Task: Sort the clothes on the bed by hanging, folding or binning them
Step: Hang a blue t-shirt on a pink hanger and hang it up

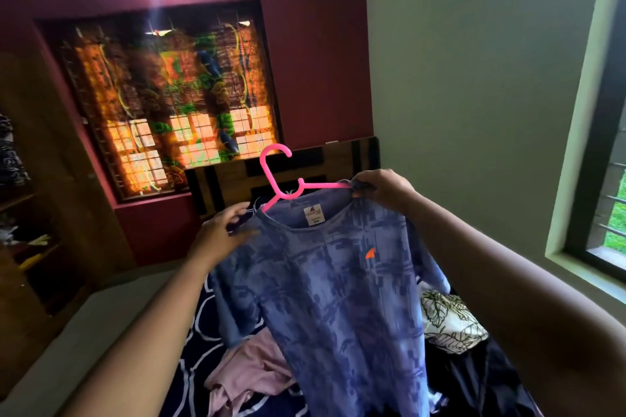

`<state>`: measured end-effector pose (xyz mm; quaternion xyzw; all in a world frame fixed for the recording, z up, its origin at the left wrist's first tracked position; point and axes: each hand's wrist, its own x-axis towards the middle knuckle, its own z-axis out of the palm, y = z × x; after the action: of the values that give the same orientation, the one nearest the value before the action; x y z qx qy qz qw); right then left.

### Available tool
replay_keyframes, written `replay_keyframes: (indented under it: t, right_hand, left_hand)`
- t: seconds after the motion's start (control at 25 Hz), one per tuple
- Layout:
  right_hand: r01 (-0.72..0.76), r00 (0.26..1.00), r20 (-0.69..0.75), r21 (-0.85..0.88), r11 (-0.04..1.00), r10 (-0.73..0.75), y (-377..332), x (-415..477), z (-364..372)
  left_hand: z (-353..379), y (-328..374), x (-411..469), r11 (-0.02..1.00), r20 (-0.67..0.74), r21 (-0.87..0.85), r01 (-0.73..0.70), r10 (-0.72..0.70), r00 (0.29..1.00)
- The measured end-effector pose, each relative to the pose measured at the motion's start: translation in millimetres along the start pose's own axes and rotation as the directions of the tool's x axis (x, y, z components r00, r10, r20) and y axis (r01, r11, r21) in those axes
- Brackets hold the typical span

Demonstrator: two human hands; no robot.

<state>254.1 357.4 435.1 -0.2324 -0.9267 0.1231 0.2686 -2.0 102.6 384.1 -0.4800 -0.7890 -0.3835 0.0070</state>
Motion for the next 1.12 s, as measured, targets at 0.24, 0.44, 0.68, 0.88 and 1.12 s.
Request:
replay_keyframes:
  t: [0.24, 0.44, 0.68, 0.88, 1.12]
  right_hand:
    - [0.055, 0.998, -0.026, 0.209, 0.976, -0.05, -3.5, 3.7, 6.8]
    - [-0.028, 0.999, 0.033, 0.076, 0.997, 0.026, 37.1, -12.4, 15.8]
    - [-0.507, 0.852, 0.02, -0.223, 0.833, 0.524, 75.4, -35.8, 11.2]
    - [-0.174, 0.959, -0.246, -0.121, 0.977, 0.141, 20.8, -22.2, 19.1]
    - [0.047, 0.968, -0.236, -0.171, 0.984, -0.087, -40.3, 6.0, 23.4]
  left_hand:
    - [0.9, 23.0, 24.3, 0.992, -0.133, 0.086, -0.095, 0.106, 0.985]
    - [-23.7, 10.6, 25.4, 0.994, -0.212, 0.046, -0.099, 0.106, 0.971]
    - [-51.7, 6.5, 20.0, 0.991, -0.303, 0.083, -0.102, 0.122, 0.945]
    - [-49.1, 22.7, 22.6, 0.984, -0.333, 0.151, -0.091, 0.138, 0.933]
    - [-37.6, 42.8, 20.7, 0.986, -0.398, 0.104, -0.134, 0.164, 0.903]
